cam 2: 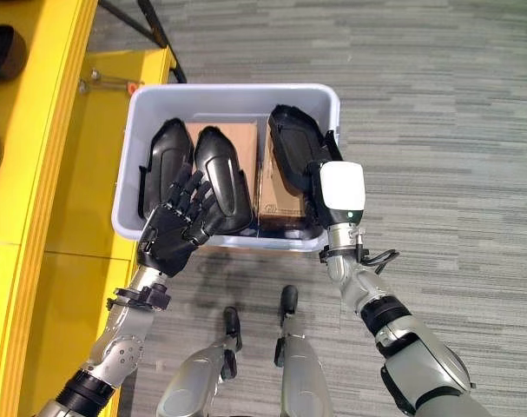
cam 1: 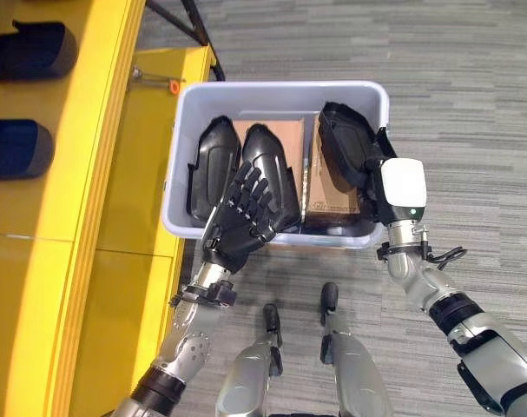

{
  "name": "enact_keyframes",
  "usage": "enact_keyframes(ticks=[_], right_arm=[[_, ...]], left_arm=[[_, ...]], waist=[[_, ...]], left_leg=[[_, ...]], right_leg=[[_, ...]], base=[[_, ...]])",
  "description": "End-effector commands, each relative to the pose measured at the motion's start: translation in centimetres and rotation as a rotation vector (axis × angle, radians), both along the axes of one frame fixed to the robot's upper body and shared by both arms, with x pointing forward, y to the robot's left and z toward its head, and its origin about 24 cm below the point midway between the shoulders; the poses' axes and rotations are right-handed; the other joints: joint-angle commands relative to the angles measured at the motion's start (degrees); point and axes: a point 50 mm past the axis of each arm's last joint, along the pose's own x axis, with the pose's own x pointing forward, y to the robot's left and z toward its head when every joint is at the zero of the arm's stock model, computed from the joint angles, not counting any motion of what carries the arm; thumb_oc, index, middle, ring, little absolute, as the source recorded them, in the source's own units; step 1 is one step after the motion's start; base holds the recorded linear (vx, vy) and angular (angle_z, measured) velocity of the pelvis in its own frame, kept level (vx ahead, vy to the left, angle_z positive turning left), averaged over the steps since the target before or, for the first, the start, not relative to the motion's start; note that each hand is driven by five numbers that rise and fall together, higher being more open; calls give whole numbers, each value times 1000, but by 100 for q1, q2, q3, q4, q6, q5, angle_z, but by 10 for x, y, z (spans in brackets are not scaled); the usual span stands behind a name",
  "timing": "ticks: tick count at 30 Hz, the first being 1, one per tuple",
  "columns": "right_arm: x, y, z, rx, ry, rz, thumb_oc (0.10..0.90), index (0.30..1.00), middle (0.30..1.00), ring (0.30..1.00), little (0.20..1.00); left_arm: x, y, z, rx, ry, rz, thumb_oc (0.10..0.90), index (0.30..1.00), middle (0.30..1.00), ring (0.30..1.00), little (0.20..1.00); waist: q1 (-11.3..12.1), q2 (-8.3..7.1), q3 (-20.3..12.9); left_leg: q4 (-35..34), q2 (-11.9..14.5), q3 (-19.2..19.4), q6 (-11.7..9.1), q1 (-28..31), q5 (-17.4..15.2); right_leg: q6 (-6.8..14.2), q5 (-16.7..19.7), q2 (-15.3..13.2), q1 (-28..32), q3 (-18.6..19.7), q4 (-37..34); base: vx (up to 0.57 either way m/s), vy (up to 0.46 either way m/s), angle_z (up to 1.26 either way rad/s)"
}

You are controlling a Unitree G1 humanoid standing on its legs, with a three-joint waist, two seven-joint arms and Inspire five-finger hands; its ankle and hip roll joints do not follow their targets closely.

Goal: Move parts from the plastic box to the shelf.

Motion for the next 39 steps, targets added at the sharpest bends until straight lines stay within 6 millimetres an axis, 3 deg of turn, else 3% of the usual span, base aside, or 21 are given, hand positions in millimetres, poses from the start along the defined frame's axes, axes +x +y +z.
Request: enact_keyframes(ticks=[1, 10, 18, 28, 32, 36, 37, 39], right_arm=[[-5, 10, 69, 88, -325, 104, 400, 300, 300, 300, 300], [-21, 17, 77, 141, -362, 166, 400, 300, 300, 300, 300], [-48, 27, 74, 179, -352, 311, 400, 300, 300, 300, 300], [-71, 48, 68, 137, -277, 522, 400, 300, 300, 300, 300], [-77, 54, 63, 143, -243, 575, 400, 300, 300, 300, 300], [-82, 58, 64, 111, -211, 617, 400, 300, 300, 300, 300], [-84, 56, 62, 99, -202, 610, 400, 300, 300, 300, 300], [-89, 49, 59, 95, -206, 584, 400, 300, 300, 300, 300]], left_arm=[[-12, -2, 33, -1, -176, 5, 900, 1000, 1000, 1000, 1000], [-21, -9, 30, 13, -151, -7, 900, 1000, 1000, 1000, 1000], [-32, 0, 17, 37, -72, 43, 900, 1000, 1000, 1000, 1000], [-42, 18, 11, 126, -47, 141, 900, 1000, 1000, 1000, 1000], [-48, 29, 6, 179, -33, 168, 900, 1000, 1000, 1000, 1000], [-53, 33, 5, 174, -37, 166, 900, 1000, 1000, 1000, 1000], [-53, 33, 5, 162, -43, 144, 900, 1000, 1000, 1000, 1000], [-51, 32, 5, 161, -60, 107, 900, 1000, 1000, 1000, 1000]], waist=[[-91, -22, -443], [-157, -75, -984], [-157, -133, -1504], [67, -156, -1637], [200, -107, -1610], [232, 27, -1588], [189, 78, -1590], [30, 46, -1602]], left_leg=[[469, 334, -55, -92, -162, -246], [251, 413, 51, -118, 362, -258], [181, 393, 67, -121, 781, -379], [507, 428, 77, -150, 822, -475], [683, 564, 28, -229, 724, -242], [430, 841, 38, -380, 670, 202], [359, 1062, 355, -455, 621, 442], [433, 1217, 908, -552, 717, 393]], right_leg=[[262, -987, -191, 260, 7, 452], [285, -1036, -249, 713, 44, 386], [314, -1116, -337, 1155, 4, 311], [213, -1375, -385, 1395, -460, 530], [121, -1551, -376, 1420, -706, 723], [68, -1694, -360, 1388, -888, 872], [50, -1752, -396, 1419, -1103, 910], [85, -1900, -502, 1497, -1380, 983]], base=[[197, 65, -2], [120, 37, -4], [125, 17, 1], [24, -49, 6], [3, -100, 13], [-11, 9, 19], [-50, 11, 29], [-90, -9, 62]])
